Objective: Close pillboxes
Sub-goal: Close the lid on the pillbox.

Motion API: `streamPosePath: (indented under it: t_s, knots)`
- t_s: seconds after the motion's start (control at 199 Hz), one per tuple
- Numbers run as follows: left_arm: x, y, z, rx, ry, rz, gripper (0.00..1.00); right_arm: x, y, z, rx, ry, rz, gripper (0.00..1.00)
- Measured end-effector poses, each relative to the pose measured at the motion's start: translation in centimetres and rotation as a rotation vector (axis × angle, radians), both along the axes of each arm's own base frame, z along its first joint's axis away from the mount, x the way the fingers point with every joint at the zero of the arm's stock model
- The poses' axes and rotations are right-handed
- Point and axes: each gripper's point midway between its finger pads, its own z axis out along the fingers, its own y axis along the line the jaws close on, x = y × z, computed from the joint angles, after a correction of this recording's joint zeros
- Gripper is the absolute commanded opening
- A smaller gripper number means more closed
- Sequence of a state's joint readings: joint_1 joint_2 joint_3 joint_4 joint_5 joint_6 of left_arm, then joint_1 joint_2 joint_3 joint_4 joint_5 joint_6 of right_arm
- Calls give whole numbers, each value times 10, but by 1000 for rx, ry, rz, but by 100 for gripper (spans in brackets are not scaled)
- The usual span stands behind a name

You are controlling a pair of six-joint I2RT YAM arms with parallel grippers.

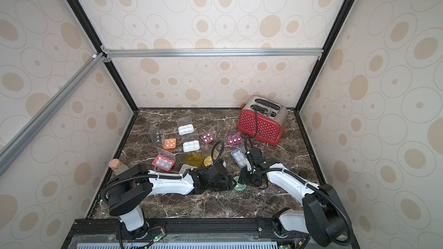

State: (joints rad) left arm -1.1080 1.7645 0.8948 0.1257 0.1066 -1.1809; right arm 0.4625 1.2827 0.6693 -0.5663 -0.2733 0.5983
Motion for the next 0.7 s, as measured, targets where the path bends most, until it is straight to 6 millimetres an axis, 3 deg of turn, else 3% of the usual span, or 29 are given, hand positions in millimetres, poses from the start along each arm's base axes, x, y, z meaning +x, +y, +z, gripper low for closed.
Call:
streamPosePath:
  t_s: [0.703]
  knots:
    - [5,-10,-9,9,5,-1,48,0,-3,-14,-30,25,-4,49]
